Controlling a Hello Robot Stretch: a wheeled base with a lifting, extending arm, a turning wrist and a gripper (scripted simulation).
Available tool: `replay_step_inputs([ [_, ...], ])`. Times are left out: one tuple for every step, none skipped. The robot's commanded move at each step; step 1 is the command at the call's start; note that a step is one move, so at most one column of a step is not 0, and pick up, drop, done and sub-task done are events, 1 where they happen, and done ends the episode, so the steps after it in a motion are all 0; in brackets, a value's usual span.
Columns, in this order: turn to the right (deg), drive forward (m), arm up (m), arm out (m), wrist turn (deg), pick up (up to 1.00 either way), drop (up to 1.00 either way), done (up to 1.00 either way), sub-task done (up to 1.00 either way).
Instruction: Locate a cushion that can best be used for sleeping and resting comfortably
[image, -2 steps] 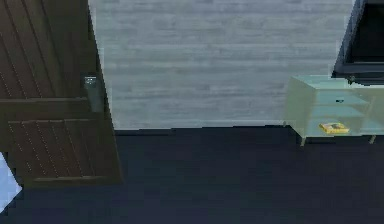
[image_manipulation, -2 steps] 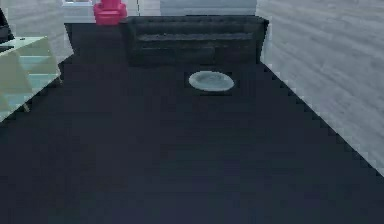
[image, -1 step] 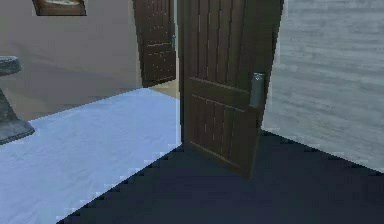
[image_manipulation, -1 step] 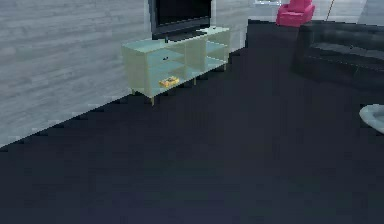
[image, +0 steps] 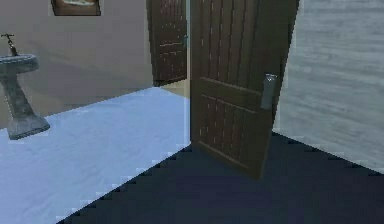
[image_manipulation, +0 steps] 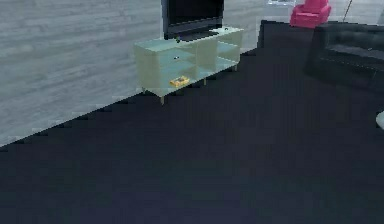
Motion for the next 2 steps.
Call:
replay_step_inputs([
  [0.0, 0.5, 0.0, 0.0, 0.0, 0.0, 0.0, 0.0, 0.0],
  [-30.0, 0.0, 0.0, 0.0, 0.0, 0.0, 0.0, 0.0, 0.0],
])
